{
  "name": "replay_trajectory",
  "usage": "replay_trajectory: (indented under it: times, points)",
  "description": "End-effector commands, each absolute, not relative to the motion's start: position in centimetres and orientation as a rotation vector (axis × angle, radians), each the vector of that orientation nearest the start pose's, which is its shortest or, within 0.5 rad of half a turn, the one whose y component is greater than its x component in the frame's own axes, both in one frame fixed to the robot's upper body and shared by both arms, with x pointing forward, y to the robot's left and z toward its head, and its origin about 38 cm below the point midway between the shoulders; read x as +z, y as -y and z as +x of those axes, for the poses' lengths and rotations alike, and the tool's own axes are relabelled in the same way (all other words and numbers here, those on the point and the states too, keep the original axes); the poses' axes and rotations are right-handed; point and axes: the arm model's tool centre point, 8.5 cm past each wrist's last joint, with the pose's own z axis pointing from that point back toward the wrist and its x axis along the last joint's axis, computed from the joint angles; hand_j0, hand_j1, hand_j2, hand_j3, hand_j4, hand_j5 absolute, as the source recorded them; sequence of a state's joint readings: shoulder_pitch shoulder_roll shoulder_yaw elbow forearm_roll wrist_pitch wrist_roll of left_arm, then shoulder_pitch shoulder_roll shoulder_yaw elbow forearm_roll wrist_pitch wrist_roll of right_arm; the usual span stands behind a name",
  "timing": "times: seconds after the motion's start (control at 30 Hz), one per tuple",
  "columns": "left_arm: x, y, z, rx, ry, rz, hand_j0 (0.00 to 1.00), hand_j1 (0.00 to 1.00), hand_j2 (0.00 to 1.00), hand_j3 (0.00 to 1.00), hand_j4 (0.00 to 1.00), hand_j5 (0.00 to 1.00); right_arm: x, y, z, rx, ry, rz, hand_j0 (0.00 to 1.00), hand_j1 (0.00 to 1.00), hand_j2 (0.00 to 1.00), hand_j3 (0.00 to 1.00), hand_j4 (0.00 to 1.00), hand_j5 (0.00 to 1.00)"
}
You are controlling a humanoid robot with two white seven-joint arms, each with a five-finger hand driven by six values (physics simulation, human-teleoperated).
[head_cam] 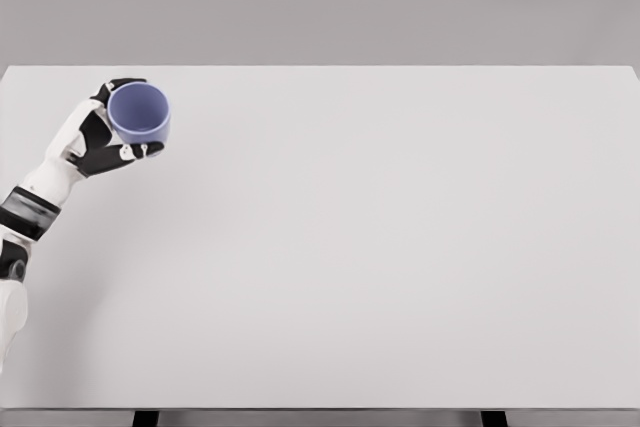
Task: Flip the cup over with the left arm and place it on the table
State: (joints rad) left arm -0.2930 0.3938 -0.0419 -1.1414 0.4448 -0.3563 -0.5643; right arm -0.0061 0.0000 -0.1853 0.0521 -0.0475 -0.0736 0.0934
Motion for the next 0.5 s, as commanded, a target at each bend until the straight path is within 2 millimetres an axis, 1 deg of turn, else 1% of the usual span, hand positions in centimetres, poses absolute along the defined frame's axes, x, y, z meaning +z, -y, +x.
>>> replay_trajectory:
  times: [0.0,0.17,0.4,0.47]
  points:
    - [11.2,-36.1,42.9,-0.396,1.775,-0.284,0.55,0.55,0.55,0.55,0.55,0.55,-26.1,26.2,-0.5,-0.23,0.048,0.002,1.0,1.0,1.0,1.0,1.0,1.0]
    - [10.3,-36.3,42.3,-0.357,1.759,-0.308,0.55,0.55,0.55,0.55,0.55,0.55,-26.1,26.2,-0.5,-0.228,0.048,0.002,1.0,1.0,1.0,1.0,1.0,1.0]
    - [9.3,-36.3,42.1,-0.309,1.7,-0.343,0.56,0.56,0.56,0.56,0.56,0.56,-26.1,26.2,-0.5,-0.23,0.048,0.002,1.0,1.0,1.0,1.0,1.0,1.0]
    - [8.4,-36.7,42.0,-0.269,1.68,-0.354,0.56,0.56,0.56,0.56,0.56,0.56,-26.1,26.2,-0.5,-0.228,0.048,0.002,1.0,1.0,1.0,1.0,1.0,1.0]
